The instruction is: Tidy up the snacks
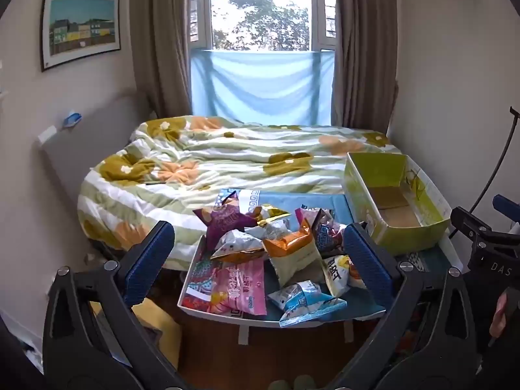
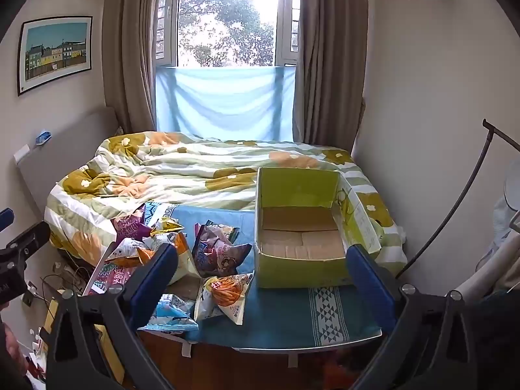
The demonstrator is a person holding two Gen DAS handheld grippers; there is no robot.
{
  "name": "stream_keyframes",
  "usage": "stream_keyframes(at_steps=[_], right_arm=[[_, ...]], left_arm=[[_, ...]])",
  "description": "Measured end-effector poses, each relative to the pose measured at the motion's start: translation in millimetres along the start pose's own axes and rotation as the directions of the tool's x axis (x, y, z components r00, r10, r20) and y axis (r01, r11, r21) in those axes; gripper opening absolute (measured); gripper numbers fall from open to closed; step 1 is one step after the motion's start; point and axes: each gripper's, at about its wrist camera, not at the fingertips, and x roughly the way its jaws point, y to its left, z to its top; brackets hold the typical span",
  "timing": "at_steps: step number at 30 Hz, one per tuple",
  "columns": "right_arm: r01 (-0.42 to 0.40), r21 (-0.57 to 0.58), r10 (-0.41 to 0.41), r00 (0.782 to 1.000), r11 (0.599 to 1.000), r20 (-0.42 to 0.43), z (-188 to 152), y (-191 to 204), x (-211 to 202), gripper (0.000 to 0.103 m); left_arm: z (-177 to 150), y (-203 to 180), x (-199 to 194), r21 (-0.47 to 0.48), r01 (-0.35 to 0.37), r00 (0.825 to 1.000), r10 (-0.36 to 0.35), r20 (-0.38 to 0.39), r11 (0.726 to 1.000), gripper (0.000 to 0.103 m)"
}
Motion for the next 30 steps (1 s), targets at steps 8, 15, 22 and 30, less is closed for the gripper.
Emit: stream_keyframes(at_steps=[8,15,22,30], right_arm=[[-0.007,0.002,0.007,1.0,1.0,0.003,-0.1,0.6,0.8,0.103],[-0.01,0.004,0.01,1.0,1.0,0.01,-7.5,0.4,-1.4,0.103],[0.0,0.012,0.0,1.0,1.0,0.004,2.4,2.7,1.4,0.103],[0.005,0.02,-0.005,1.0,1.0,0.004,3.8,1.8,0.4,0.103]], left_arm=[[-4.2,6.9,5.9,-0.034,0.012,1.0,-0.011,0.012,0.999,0.102],[-0.4,-1.4,2.1,0.001,0.004,1.0,-0.004,0.025,1.0,0.102],[2.3,-2.9,3.6,-0.005,0.012,1.0,-0.012,0.027,1.0,0.102],[2.1,-1.2,5.6,-0.01,0.018,1.0,-0.017,0.022,1.0,0.102]])
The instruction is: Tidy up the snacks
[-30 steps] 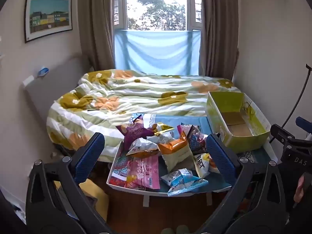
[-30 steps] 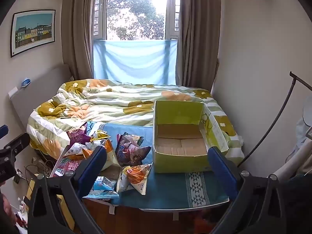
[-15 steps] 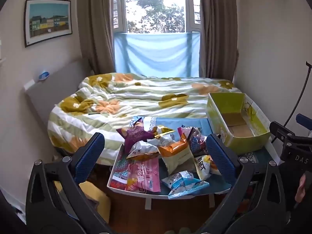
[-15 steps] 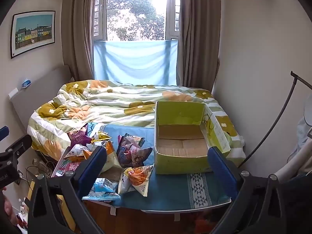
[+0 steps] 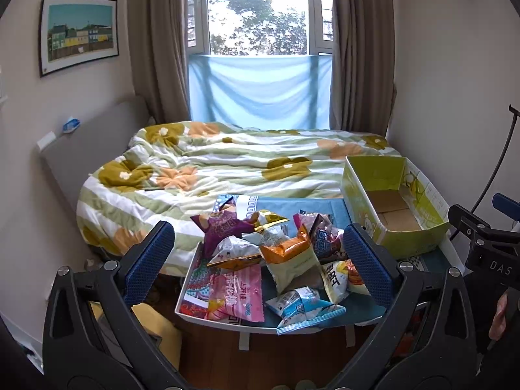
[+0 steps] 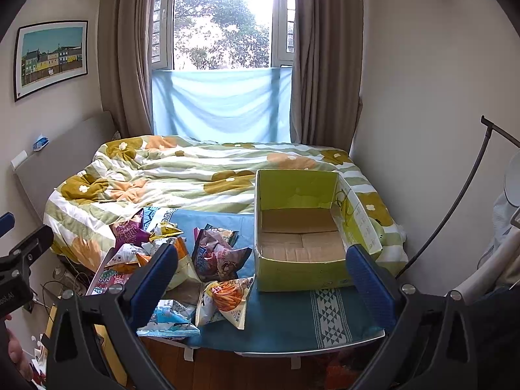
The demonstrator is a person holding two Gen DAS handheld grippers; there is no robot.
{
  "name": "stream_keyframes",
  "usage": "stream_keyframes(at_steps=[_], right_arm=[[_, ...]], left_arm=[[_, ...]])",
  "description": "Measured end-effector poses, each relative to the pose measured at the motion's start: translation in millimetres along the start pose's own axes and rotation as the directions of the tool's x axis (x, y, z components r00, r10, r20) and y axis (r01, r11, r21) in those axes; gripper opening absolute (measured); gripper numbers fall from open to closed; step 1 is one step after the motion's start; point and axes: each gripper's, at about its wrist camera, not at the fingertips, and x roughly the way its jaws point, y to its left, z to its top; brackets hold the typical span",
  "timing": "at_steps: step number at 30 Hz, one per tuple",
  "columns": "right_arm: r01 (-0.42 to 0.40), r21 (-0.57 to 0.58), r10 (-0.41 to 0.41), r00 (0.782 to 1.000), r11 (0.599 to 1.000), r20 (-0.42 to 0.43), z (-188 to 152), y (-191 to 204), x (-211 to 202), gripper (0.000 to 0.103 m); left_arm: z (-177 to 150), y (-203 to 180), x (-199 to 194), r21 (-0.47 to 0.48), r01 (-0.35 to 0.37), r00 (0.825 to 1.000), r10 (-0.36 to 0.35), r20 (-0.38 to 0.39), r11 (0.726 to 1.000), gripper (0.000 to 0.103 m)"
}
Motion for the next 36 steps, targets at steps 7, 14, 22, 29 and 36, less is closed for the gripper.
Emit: stream_keyframes(at_steps=[7,14,22,29,36], right_arm=[[-0.003,0.0,0.003,1.0,1.0,0.0,-0.2,-0.9,0.7,0.103],[-0.001,0.0,0.001,1.0,1.0,0.0,-0.4,-0.5,0.8,0.103],[0.0,-0.001,0.0,1.0,1.0,-0.001,-0.2,-1.5,2.7,0.103],[0.001,0.001,-0.001,1.0,1.0,-0.004,-0.4,-0.5,5.1,0.103],[0.005,0.002,-0.005,1.0,1.0,-0.006,-0.2,1.9,5.5,0.103]], left_arm=[[-0.8,0.2,0.9,0.001,0.0,1.0,0.0,-0.001,1.0,0.102],[-1.8,1.9,4.2,0.001,0.007,1.0,-0.007,-0.009,1.0,0.102],[0.2,5.2,5.0,0.004,0.017,1.0,-0.017,-0.011,1.0,0.102],[2.3,7.9,5.8,0.002,0.018,1.0,-0.018,-0.016,1.0,0.102],[2.5,8.4,5.9,0.001,0.018,1.0,-0.018,-0.017,1.0,0.102]])
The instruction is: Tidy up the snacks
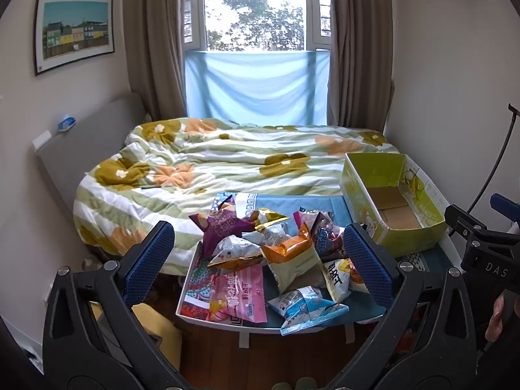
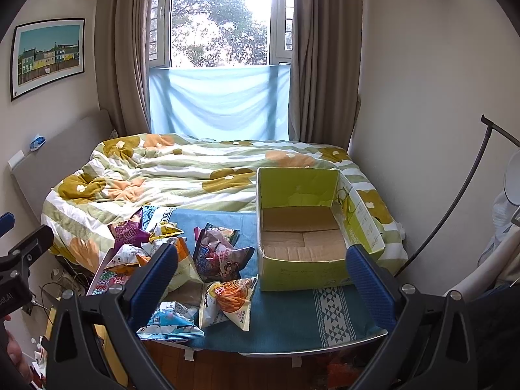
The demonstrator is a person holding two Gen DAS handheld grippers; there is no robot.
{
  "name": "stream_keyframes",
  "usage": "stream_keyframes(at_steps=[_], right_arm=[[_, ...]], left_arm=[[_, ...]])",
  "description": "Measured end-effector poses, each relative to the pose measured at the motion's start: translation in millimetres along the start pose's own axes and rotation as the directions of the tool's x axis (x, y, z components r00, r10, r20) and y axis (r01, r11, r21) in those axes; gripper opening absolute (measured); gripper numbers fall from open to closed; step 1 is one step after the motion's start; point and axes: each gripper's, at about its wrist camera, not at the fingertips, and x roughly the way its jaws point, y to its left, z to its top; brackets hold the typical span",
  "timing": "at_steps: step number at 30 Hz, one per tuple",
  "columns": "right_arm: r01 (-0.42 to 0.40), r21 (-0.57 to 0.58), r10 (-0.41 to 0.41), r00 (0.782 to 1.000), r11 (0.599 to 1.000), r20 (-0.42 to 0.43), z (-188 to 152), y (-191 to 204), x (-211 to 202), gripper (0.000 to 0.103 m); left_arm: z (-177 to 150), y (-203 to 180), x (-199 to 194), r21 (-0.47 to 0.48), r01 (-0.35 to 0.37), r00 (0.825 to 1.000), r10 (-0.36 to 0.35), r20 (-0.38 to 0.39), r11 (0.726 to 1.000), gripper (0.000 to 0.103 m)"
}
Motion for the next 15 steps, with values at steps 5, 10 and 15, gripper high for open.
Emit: stream_keyframes(at_steps=[5,10,15], right_arm=[[-0.001,-0.001,0.001,1.0,1.0,0.0,0.3,-0.1,0.1,0.103],[0.002,0.003,-0.002,1.0,1.0,-0.003,0.3,1.7,1.0,0.103],[0.003,-0.001,-0.003,1.0,1.0,-0.002,0.3,1.5,0.8,0.103]], left_arm=[[0.4,0.0,0.5,0.003,0.0,1.0,0.0,-0.001,1.0,0.102],[1.2,2.1,1.4,0.004,0.005,1.0,-0.005,-0.004,1.0,0.102],[1.4,1.8,3.6,-0.002,0.012,1.0,-0.012,-0.01,1.0,0.102]])
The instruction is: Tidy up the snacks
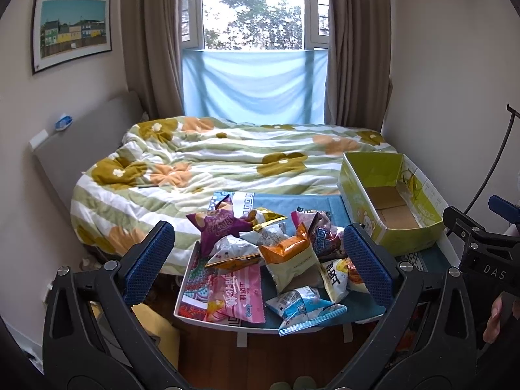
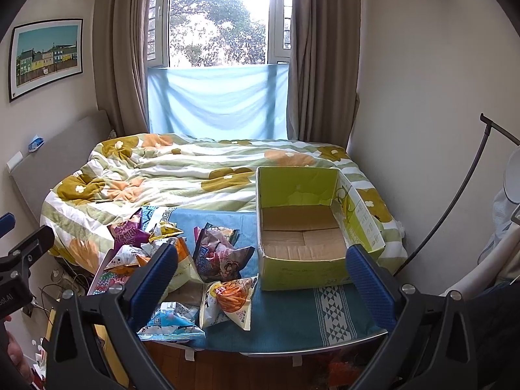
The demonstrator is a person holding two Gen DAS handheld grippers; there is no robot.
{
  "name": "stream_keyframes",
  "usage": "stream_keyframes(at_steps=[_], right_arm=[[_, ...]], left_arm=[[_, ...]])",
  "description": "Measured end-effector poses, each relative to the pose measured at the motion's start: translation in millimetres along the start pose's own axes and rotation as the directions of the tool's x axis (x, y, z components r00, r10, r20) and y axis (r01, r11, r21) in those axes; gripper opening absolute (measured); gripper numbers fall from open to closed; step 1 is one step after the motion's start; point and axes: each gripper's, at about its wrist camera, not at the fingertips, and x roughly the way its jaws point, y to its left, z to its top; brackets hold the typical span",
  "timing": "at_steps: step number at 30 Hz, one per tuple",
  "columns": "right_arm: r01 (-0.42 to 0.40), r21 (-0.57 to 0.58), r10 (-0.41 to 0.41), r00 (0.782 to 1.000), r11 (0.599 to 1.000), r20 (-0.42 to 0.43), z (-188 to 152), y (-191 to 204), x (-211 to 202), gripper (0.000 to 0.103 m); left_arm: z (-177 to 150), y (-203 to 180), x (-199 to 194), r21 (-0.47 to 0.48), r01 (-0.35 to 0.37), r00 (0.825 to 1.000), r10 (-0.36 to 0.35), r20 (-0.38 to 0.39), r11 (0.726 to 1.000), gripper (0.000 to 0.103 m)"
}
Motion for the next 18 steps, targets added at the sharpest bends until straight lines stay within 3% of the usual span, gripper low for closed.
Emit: stream_keyframes(at_steps=[9,18], right_arm=[[0.001,0.003,-0.001,1.0,1.0,-0.003,-0.3,1.6,1.2,0.103],[0.026,0.01,-0.026,0.998,1.0,-0.065,-8.0,3.7,10.5,0.103]], left_arm=[[1.9,-0.2,3.6,-0.003,0.012,1.0,-0.012,-0.016,1.0,0.102],[-5.0,-3.5,35.8,-0.026,0.06,0.992,-0.062,-0.112,0.998,0.102]])
